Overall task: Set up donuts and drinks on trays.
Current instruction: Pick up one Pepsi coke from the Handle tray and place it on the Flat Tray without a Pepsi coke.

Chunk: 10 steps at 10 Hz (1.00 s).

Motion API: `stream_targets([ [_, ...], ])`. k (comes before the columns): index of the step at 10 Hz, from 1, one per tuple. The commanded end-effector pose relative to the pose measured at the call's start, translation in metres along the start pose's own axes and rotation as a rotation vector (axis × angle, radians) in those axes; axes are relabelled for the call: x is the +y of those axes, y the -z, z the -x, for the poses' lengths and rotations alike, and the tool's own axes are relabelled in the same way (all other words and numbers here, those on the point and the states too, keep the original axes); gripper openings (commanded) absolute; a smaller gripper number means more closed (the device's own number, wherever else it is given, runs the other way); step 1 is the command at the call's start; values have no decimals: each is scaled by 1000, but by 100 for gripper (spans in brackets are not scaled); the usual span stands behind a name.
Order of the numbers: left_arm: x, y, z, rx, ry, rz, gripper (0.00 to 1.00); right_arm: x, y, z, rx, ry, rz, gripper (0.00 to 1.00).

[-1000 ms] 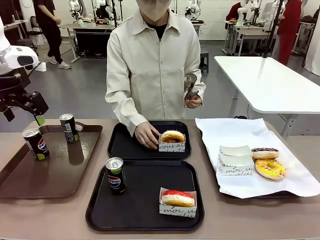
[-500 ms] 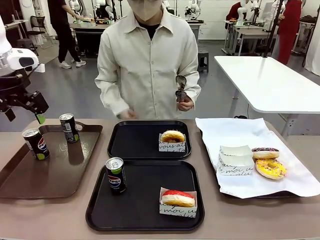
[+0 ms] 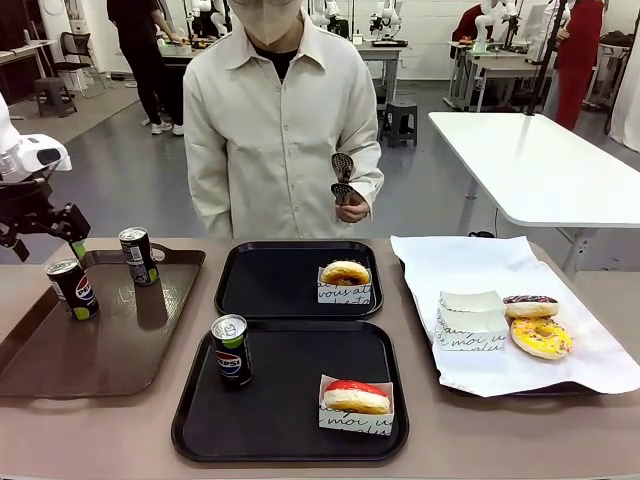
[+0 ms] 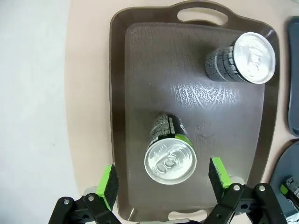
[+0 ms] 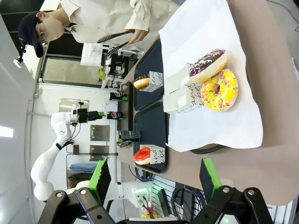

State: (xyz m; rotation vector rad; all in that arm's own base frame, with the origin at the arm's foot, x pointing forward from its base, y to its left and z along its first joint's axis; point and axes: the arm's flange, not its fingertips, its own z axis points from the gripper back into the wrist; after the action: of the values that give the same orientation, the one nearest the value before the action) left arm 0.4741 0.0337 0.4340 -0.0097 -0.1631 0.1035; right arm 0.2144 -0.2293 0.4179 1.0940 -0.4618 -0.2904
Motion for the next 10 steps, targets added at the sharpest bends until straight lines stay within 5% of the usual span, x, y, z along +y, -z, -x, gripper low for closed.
stream_targets([
  [1,-3,0,-12,-15,-29,9,100,-1,0,0,-2,-12,-16,100],
  [10,-2,43,3,43,-26,7,100,-1,0,0,-2,-12,-16,100],
])
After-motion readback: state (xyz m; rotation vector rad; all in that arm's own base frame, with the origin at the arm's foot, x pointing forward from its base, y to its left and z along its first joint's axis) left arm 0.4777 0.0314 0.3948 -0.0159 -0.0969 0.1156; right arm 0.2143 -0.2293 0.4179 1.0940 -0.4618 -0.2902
